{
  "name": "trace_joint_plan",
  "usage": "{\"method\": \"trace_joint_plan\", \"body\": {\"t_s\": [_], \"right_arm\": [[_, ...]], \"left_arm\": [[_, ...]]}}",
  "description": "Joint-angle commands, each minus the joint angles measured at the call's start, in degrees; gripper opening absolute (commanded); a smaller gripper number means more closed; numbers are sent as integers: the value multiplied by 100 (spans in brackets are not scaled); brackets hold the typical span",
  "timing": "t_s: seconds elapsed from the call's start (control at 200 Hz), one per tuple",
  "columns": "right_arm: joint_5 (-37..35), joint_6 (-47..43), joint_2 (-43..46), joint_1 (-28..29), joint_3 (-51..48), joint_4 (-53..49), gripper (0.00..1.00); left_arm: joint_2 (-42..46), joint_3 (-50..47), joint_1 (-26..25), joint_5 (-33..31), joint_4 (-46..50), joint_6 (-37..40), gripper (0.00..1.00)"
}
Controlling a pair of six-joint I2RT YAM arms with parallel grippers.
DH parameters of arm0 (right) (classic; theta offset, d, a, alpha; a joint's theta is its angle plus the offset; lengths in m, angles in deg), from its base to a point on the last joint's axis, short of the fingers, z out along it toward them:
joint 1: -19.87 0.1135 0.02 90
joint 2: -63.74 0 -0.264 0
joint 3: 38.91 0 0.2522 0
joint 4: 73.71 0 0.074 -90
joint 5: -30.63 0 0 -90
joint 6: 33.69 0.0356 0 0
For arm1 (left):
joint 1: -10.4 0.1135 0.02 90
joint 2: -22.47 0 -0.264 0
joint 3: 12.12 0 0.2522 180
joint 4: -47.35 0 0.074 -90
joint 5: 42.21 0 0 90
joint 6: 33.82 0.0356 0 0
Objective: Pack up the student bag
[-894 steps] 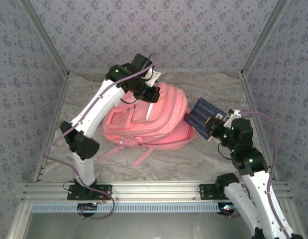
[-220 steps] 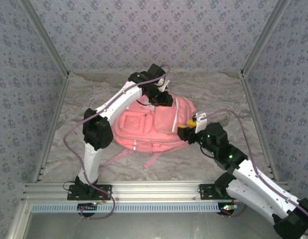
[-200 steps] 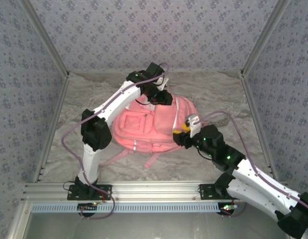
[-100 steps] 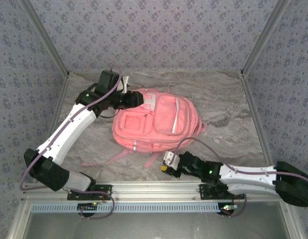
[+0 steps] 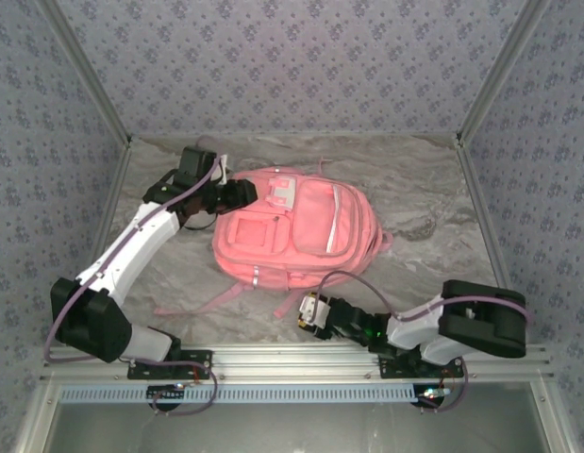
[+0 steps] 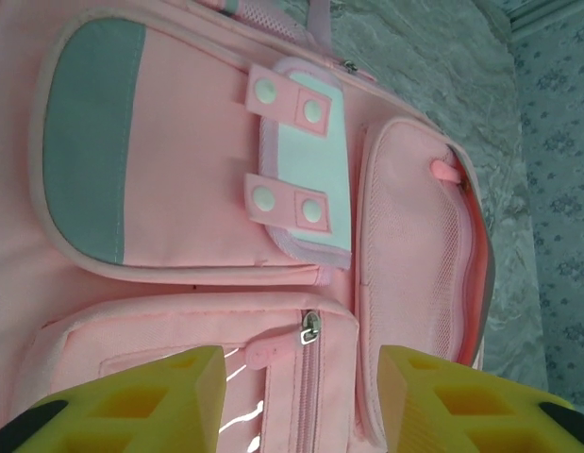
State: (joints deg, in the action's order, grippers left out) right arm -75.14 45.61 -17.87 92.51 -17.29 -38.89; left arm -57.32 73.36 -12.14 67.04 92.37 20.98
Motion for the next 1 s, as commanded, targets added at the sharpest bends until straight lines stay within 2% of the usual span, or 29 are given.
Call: {"method": "trace_joint_plan", "body": {"t_s": [0.0,0.495,0.819,0.999], "right_arm": [[-368,412,-388,-91,180,734,47],[-1149,194,-2052,-230,574,2783,47],[-1095,445,-2462,-268,806,3125,34],[-918,660,-2370,-300,831,3115,32]], "left_arm": [[253,-60,65,124,-279,-48,46],[318,-185,154,159,-401,-105,46],[299,-288,167,150,-498,-130,45],[276,-299,172,173,-527,-147,45]]}}
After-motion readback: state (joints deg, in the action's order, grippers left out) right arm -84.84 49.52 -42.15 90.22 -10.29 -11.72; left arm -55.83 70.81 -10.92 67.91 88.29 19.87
